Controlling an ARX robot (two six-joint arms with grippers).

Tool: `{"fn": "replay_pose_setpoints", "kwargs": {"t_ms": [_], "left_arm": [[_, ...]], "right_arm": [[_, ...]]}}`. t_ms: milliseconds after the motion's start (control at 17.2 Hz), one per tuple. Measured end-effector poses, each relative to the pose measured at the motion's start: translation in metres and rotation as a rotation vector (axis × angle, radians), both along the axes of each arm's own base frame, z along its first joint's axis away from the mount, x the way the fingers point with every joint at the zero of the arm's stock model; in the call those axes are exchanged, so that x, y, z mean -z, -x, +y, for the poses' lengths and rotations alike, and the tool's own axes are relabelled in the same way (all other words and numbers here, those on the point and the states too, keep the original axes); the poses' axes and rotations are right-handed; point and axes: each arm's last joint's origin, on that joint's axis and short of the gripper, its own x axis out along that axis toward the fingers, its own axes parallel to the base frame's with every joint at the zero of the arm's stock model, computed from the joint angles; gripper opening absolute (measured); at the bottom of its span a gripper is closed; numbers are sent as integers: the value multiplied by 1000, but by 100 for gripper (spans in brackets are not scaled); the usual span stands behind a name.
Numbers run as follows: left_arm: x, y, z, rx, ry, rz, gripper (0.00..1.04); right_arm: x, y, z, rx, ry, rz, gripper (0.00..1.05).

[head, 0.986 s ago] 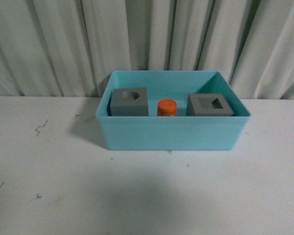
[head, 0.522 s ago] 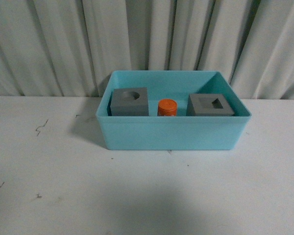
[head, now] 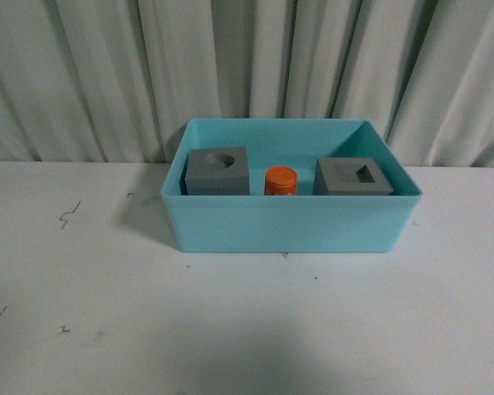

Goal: Place gray and orange parts in blue box

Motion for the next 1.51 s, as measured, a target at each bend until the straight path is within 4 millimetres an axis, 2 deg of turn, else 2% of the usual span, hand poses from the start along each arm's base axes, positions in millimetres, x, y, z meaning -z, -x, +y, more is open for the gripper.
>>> {"fn": "replay_pose_setpoints", "kwargs": {"t_ms": [464, 580, 812, 1392, 1450, 1508], "left_arm": [[0, 0, 0, 0, 0, 0, 98], [0, 0, 0, -1, 0, 0, 98], [0, 0, 0, 0, 0, -1, 98], [0, 0, 0, 0, 0, -1, 98], [0, 0, 0, 0, 0, -1, 98], [0, 0, 0, 0, 0, 0, 98]], "right_arm": [[0, 4, 0, 0, 0, 2, 2], [7, 12, 0, -1, 0, 53, 2], [4, 15, 0, 0, 0, 10, 2], [4, 15, 0, 0, 0, 10, 93], [4, 15, 0, 0, 0, 10, 100], [4, 15, 0, 0, 0, 10, 97]]}}
